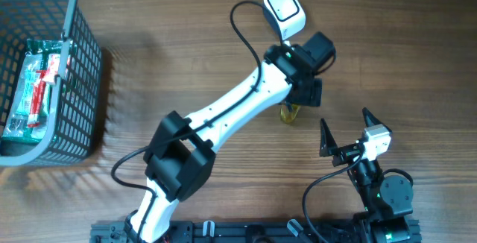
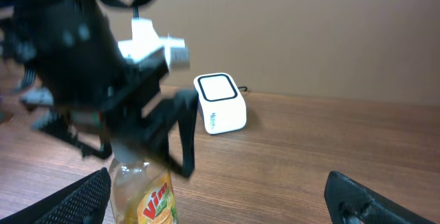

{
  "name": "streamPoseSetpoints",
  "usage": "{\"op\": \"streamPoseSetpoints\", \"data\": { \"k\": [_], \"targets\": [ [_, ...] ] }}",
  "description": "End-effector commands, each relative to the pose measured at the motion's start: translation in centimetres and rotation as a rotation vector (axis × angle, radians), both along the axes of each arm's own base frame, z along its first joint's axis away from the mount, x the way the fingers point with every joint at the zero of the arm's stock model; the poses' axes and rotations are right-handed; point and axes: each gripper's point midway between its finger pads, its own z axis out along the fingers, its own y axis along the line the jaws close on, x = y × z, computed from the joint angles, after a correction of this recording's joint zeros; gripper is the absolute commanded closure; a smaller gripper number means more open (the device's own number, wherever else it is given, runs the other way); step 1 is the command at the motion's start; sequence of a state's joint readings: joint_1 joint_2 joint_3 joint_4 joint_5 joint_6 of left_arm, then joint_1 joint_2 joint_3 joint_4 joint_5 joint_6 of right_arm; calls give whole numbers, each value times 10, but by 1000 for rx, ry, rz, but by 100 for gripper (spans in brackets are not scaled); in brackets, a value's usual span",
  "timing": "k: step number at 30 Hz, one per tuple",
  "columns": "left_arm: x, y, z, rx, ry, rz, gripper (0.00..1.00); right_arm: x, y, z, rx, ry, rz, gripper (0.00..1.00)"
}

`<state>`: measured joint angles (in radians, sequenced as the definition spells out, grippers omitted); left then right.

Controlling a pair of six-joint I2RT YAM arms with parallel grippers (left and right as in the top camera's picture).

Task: Scan the item barcode
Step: 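Release the Vim bottle upright on the table and lift the left gripper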

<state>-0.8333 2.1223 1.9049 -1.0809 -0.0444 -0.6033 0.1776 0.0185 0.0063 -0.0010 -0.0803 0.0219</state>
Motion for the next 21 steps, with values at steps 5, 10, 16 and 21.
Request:
{"op": "streamPoseSetpoints", "data": {
  "k": [5,10,16,21],
  "targets": [
    [48,29,122,-105,-294,1,0,1,-3,1,6,-2,-18,0],
    [86,134,218,7,-574,219,0,1,-3,1,7,-3,-18,0],
    [87,276,306,38,-778,527,0,1,-3,1,6,-2,-18,0],
    [63,408,333,128,-837,833,0,1,-3,1,6,-2,-18,0]
  ]
}}
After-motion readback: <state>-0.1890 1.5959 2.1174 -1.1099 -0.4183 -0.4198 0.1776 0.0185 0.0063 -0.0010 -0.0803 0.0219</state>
